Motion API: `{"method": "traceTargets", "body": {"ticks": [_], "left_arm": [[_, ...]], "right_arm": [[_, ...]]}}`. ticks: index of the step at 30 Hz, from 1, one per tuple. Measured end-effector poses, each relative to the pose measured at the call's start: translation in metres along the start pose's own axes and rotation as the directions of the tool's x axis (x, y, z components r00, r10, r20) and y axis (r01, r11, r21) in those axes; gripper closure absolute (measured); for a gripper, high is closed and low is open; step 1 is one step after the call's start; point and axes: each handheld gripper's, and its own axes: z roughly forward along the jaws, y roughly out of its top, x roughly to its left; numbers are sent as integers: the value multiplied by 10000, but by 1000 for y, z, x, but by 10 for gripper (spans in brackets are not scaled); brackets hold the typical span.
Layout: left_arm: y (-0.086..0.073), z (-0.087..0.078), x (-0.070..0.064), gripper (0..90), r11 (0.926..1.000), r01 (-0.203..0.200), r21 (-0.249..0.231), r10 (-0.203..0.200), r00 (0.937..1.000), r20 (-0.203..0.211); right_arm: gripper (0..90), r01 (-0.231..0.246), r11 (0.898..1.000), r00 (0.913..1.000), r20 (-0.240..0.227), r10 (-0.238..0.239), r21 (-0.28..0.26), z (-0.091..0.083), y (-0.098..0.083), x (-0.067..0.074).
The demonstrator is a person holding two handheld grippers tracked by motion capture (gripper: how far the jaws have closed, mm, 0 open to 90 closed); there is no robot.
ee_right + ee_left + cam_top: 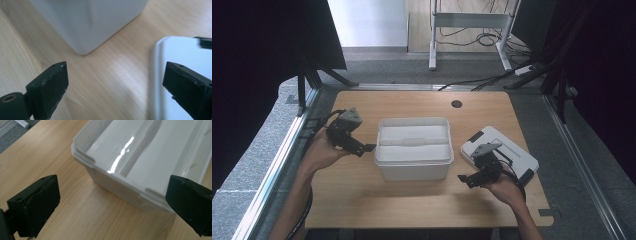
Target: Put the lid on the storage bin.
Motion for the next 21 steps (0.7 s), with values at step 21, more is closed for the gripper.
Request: {"method": "traceTargets", "body": {"ticks": [21], "left_arm": [[-116,65,-45,0,9920,1236,-263,-1251,9899,-663]], "right_arm": [[303,-1074,9853,9741,2122,776,1328,-27,8,-85]]}}
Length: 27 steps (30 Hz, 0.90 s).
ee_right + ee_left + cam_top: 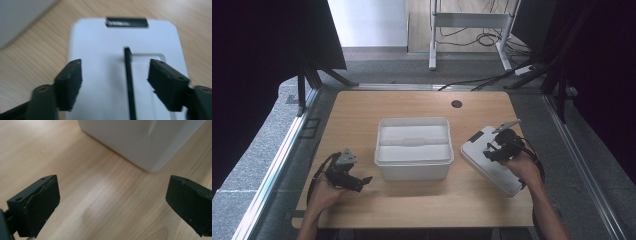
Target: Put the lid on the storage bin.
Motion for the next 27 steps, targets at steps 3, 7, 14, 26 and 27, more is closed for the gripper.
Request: {"method": "traceTargets", "body": {"ticks": [3,7,14,26,27], "left_arm": [[-6,9,-5,0,10000,31,70,-31,10000,10],[-14,19,-12,0,9998,109,162,-111,9999,123],[-22,27,-17,0,9996,263,120,-268,9986,461],[-22,27,-17,0,9994,310,150,-318,9982,512],[-22,27,-17,0,9994,306,152,-313,9982,514]], "right_arm": [[418,-2,9986,9998,195,-8,534,6,-3,-9],[630,352,9896,9992,139,-375,1392,12,-4,-15],[841,861,9640,9958,77,-909,2518,14,1,-23],[841,1872,9598,9809,-918,-1713,2091,-25,17,-29],[841,2056,9580,9768,-1024,-1882,2002,-32,20,-29]]}}
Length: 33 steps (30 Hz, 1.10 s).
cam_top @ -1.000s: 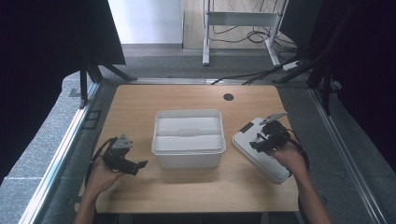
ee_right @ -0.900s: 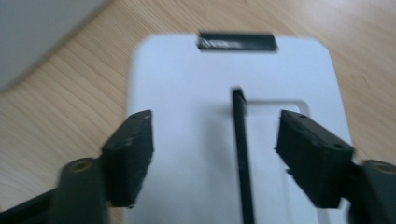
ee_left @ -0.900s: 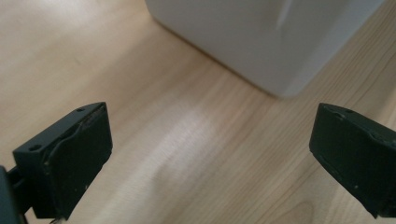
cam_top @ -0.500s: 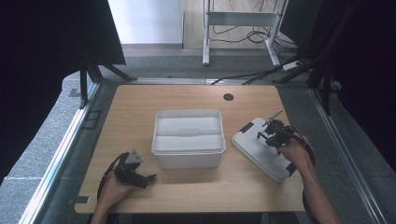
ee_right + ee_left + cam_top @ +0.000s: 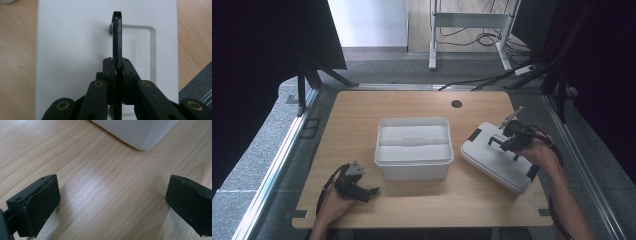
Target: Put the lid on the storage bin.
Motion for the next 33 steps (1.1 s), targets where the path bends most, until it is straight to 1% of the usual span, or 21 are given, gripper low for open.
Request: {"method": "traceTargets", "body": {"ticks": [5,6,8,11,12,13,14,15,17,18,19,21,22,23,25,27,28,29,30,32,33], "left_arm": [[0,0,0,0,10000,50,-35,-50,10000,-2],[0,0,0,0,10000,50,-36,-50,10000,-3],[0,0,0,0,10000,28,-18,-28,10000,1],[0,0,0,0,10000,52,-33,-52,10000,3],[0,0,0,0,10000,52,-33,-52,10000,3],[0,0,0,0,10000,53,-31,-53,10000,12],[0,0,0,0,10000,50,-29,-50,10000,12],[0,0,0,0,10000,52,-30,-52,10000,12],[0,0,0,0,10000,47,-27,-47,10000,6],[0,0,0,0,10000,49,-26,-49,10000,8],[0,0,0,0,10000,54,-32,-54,10000,8],[0,0,0,0,10000,54,-31,-54,10000,8],[0,0,0,0,10000,54,-31,-54,10000,9],[0,0,0,0,10000,51,-28,-51,10000,7],[0,0,0,0,10000,37,-15,-37,10000,11],[0,0,0,0,10000,50,-29,-50,10000,6],[0,0,0,0,10000,53,-31,-53,10000,6],[0,0,0,0,10000,52,-30,-52,10000,7],[0,0,0,0,10000,51,-30,-51,10000,5],[0,0,0,0,10000,49,-35,-50,10000,-3],[0,0,0,0,10000,50,-34,-50,10000,-1]], "right_arm": [[840,419,9985,9988,-252,-428,-358,-24,5,0],[840,509,9976,9982,-308,-524,-474,-31,8,0],[841,642,9959,9973,-329,-664,-644,-43,12,0],[841,1001,9914,9942,-318,-1031,-848,-60,20,2],[841,1001,9914,9942,-318,-1031,-848,-60,20,2],[841,1148,9892,9925,-307,-1180,-913,-65,23,3],[840,1528,9829,9875,-235,-1560,-1031,-78,32,5],[841,1589,9815,9865,-217,-1621,-1063,-82,35,6],[840,1871,9756,9814,-208,-1906,-1147,-92,42,9],[840,2122,9689,9759,-242,-2169,-1272,-98,49,13],[840,2220,9662,9736,-250,-2271,-1310,-102,52,15],[840,2526,9563,9653,-288,-2595,-1471,-107,61,20],[840,2747,9485,9586,-324,-2830,-1579,-110,68,24],[840,2887,9431,9539,-353,-2982,-1652,-111,72,26],[840,3331,9242,9368,-455,-3468,-1867,-111,86,35],[840,3652,9090,9221,-561,-3828,-2008,-109,97,42],[840,3895,8961,9091,-669,-4111,-2127,-106,106,49],[840,3991,8918,9044,-684,-4211,-2129,-105,110,51],[840,4190,8809,8932,-747,-4435,-2199,-101,118,56],[840,4425,8686,8786,-860,-4697,-2230,-96,131,64],[840,4581,8601,8690,-903,-4864,-2247,-92,137,69]]}}
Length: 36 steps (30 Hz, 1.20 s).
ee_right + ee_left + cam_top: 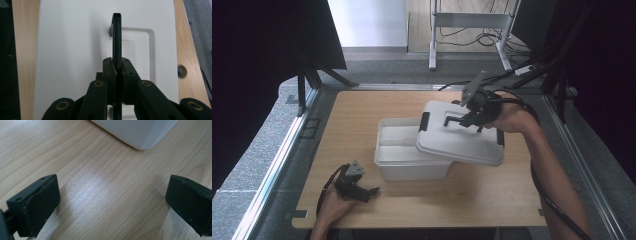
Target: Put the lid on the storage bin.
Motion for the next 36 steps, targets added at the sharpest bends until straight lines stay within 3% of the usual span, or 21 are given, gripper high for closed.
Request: {"method": "traceTargets", "body": {"ticks": [9,20,24,27,34,36], "left_arm": [[0,0,0,0,10000,15,-2,-15,10000,11],[0,0,0,0,10000,-30,15,30,10000,40],[0,0,0,0,10000,-57,24,56,10000,61],[0,0,0,0,10000,-54,22,53,10000,74],[0,0,0,0,10000,-36,16,36,10000,52],[0,0,0,0,10000,-34,19,34,10000,46]], "right_arm": [[841,1011,9948,9931,-576,-1017,-138,44,57,2],[841,1625,9867,9808,-1076,-1625,-91,95,107,6],[839,1778,9839,9768,-1246,-1740,200,109,111,9],[839,1538,9874,9817,-1196,-1485,370,113,104,5],[826,1223,9924,9859,-1171,-1198,143,117,97,9],[779,1193,9928,9866,-1124,-1180,48,115,96,9]]}}
